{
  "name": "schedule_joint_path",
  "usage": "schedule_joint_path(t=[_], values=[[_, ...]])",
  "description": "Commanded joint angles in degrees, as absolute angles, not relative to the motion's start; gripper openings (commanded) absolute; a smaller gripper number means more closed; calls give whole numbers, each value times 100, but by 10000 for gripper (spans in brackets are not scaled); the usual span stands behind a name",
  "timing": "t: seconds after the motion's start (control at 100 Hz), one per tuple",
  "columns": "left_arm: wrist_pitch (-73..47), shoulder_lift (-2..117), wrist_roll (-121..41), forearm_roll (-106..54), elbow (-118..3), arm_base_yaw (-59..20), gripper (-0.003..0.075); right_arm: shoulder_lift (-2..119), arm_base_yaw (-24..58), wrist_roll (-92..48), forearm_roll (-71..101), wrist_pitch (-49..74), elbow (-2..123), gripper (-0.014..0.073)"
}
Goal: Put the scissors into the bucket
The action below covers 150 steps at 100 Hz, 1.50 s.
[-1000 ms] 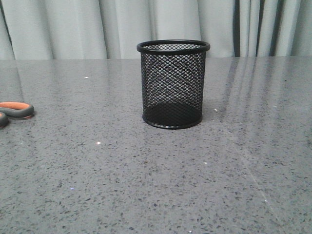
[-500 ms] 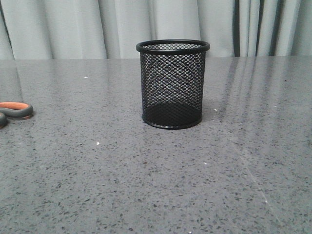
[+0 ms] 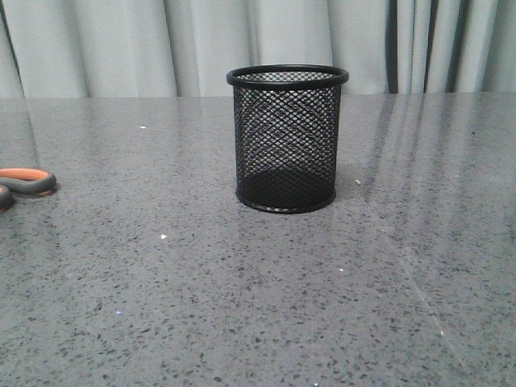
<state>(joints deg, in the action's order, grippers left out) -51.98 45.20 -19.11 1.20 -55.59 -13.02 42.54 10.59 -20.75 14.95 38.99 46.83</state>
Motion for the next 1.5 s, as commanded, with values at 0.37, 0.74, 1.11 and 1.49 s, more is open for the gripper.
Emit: schedule_joint_path(t=[0.37, 0.74, 1.11, 1.49], values=[[-6687, 6333, -4388, 1046, -6666, -1952, -16, 4882, 1326, -2302, 1317, 4394, 5528, 251], [-6897, 7278, -5381, 490, -6764, -1900, 318, 4886, 1547, -2312, 1166, 4401, 5528, 374], [-6735, 7421, -5348, 1623, -6764, -1889, 268, 4895, 1547, -2312, 1166, 4180, 5528, 374], [-7125, 7364, -6571, 221, -6764, -1865, 281, 4895, 1547, -2357, 1166, 4168, 5528, 374]])
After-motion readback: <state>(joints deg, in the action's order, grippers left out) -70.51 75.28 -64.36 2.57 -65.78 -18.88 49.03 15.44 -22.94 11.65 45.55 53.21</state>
